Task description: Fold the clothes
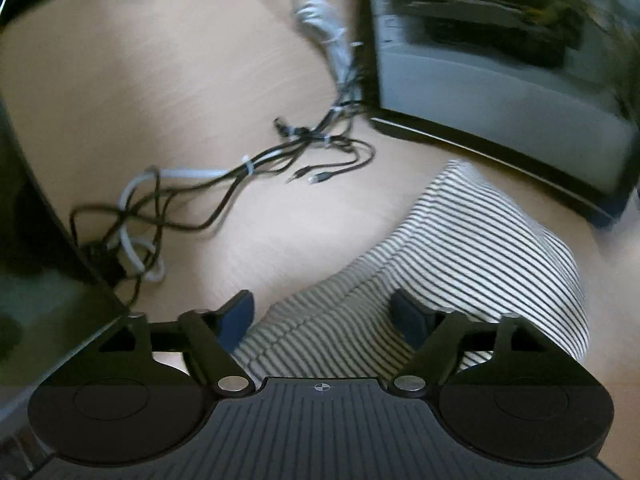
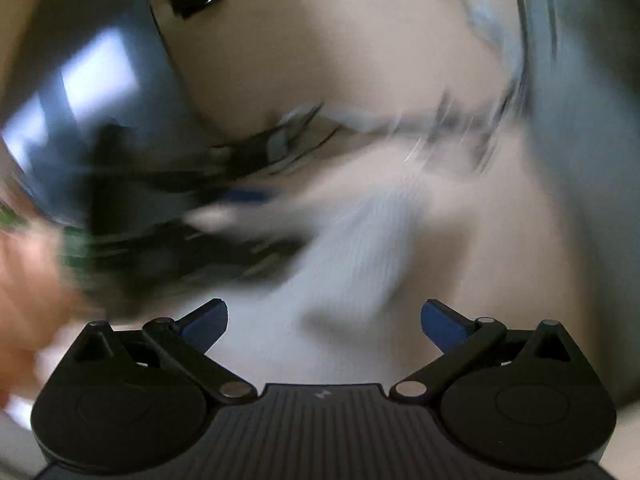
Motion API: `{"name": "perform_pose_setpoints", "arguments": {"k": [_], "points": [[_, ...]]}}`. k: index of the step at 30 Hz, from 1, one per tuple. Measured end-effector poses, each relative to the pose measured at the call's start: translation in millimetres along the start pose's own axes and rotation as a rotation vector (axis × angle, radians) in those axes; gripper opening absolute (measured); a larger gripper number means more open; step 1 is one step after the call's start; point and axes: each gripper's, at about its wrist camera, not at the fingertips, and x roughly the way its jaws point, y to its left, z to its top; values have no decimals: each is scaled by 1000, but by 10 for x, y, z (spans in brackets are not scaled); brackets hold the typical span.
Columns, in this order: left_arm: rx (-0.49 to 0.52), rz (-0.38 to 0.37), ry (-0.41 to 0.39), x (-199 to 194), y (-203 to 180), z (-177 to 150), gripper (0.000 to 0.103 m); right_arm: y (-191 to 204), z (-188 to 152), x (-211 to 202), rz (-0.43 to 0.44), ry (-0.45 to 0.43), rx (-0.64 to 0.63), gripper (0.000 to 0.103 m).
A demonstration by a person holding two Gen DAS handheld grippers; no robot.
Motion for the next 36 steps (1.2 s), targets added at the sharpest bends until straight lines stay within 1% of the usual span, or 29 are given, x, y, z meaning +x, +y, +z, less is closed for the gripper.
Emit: {"name": "perform_pose_setpoints", "arguments": {"k": [1,2,3,4,5,6,7,9,11,12,13,15,18,20,22,25,28,30,33,35,36], "points": [[-61,-19,10,17,79,-24,88,-70,-66,88,37,45,83,101],[-127,-44,25,43,152,-48,89,-137,-130,190,59,89,161,91],[-192,-68,40,73,226,-80,89,-186,-153,278,46,108,195,84],[-236,-86,53,78,275,-120,89,-230,-166,362,25,121,219,70],[-270,-102,65,62,306,-165,89,-277,-143,409,-3,113,235,60],[-297,-113,78,43,322,-216,88,-324,-97,425,-29,94,242,56],[-318,-119,91,14,322,-278,87,-368,-39,436,-39,90,241,55],[-373,-129,114,-51,323,-419,85,-417,63,451,-61,89,211,55],[-463,-144,124,-146,329,-548,78,-364,141,461,-104,92,104,55],[-500,-151,126,-203,317,-603,77,-342,177,465,-124,90,62,55],[-523,-158,126,-260,286,-643,74,-322,212,469,-144,89,23,55],[-551,-176,127,-362,198,-715,74,-300,283,470,-197,70,-34,55],[-539,-234,154,-416,-6,-801,75,-348,396,460,-272,25,-73,57],[-498,-237,163,-449,-165,-824,76,-393,445,471,-283,14,-66,58],[-476,-224,158,-504,-219,-805,76,-393,422,488,-290,4,-73,59],[-462,-198,137,-633,-197,-762,76,-361,410,518,-299,-10,-93,64],[-461,-184,98,-840,-101,-738,76,-390,394,505,-295,-20,-99,69],[-483,-193,51,-985,15,-719,77,-404,369,491,-291,-26,-94,71],[-525,-185,-47,-1168,228,-653,78,-425,328,465,-287,-37,-91,74],[-559,-154,-82,-1217,362,-639,78,-435,315,457,-286,-45,-93,75],[-581,-131,-86,-1212,423,-638,76,-420,314,446,-289,-55,-104,75]]}}
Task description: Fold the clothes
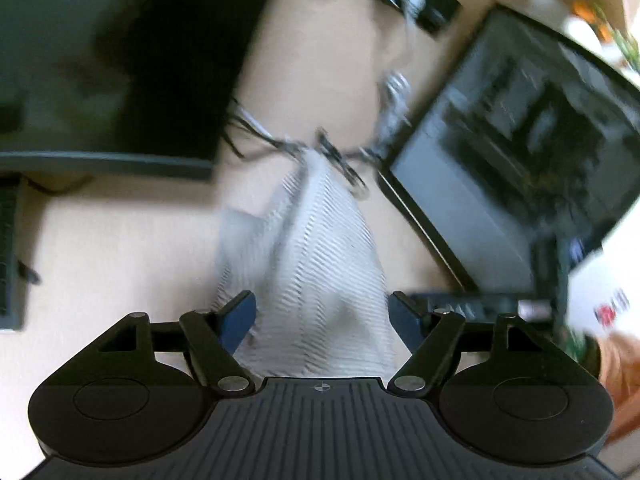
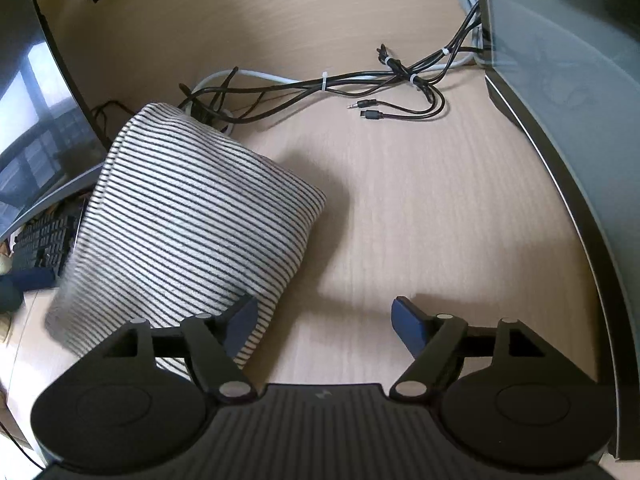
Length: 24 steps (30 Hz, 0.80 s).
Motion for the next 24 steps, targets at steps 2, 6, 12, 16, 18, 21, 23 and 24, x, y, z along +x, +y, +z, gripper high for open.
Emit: {"name": "perform_pose_setpoints", "arguments": {"k": [2,6,12,16,18,21,23,24], "points": [[-42,51,10,78,102,26,69,48,2,-75,-9,-43,-32,74],[-96,127,81,398,244,-60,61,238,39,-324,-11,-170,-140,54],[-89,104,141,676,174,-193,60,396,219,-247,76,-169,-212,53],[-61,62,181,823,-104,-285,61,424,300,83,87,-110,-262,61],[-47,62,185,877,-216,-329,61,435,342,199,84,-108,-321,65],[-78,59,180,905,-261,-386,61,433,369,279,101,-66,-359,77],[-86,60,176,928,-296,-417,61,354,397,367,133,-25,-316,85],[-88,61,174,942,-315,-432,60,296,397,412,156,-1,-269,86]]}}
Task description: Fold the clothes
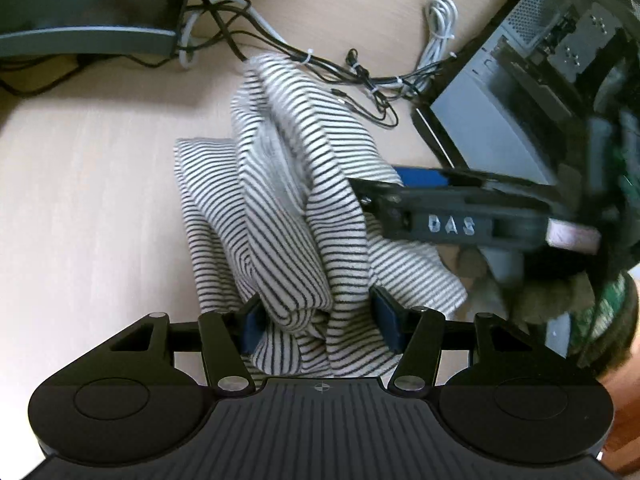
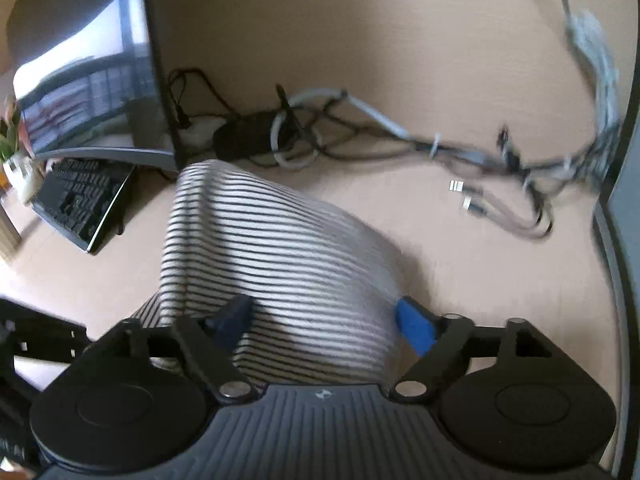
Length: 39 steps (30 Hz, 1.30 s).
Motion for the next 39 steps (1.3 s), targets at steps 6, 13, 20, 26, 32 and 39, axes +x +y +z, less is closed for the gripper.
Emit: {"name": "perform_pose_setpoints", "arguments": {"k": [6,13,20,26,32,39], "points": [[-18,-6,-29,-141,63,-71,61,-186,-111,95,83,43,155,99],[67,139,-153,-562,87,-73,61,297,-76,-562,-100,-199,-51,84],[96,189,-164,-629,158,-115,56,941,-503,-482,-116,-120,-175,71],[116,169,-167,-653,194,-132,51,1067,-675,-343,-216,-160,-187,35],[134,143,-167,-648,194,-161,51,1108,-564,-464,-262,-198,-180,31],[76,67,-119,-491,279,-166,47,959,-551,-187,-282,-128,-127,37]]}}
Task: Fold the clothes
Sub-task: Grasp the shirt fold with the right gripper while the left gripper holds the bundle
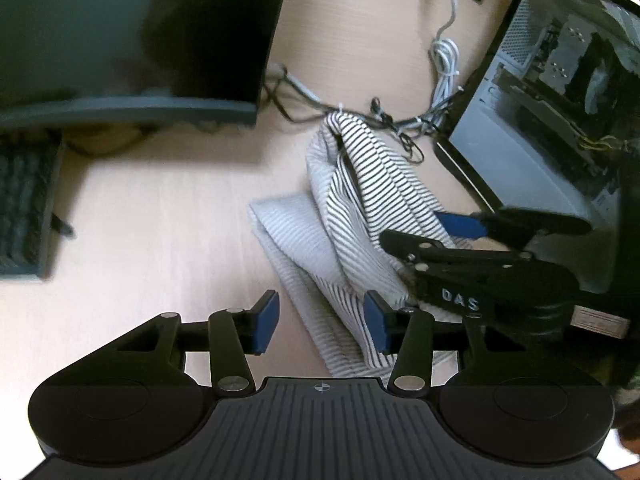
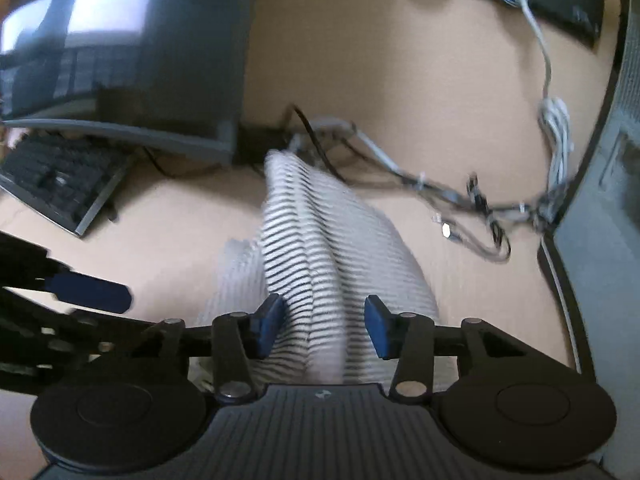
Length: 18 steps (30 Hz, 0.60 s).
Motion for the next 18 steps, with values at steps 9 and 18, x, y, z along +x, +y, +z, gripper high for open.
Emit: {"name": "perform_pose_setpoints", "arguments": {"k": [9,18], "points": [[-74,-220,76,363,3,-143,27,-463,413,-488,292,-78,256,7],[-60,-214,80,374,-50,-255,38,-72,311,-527,168,-101,-34,14]]}}
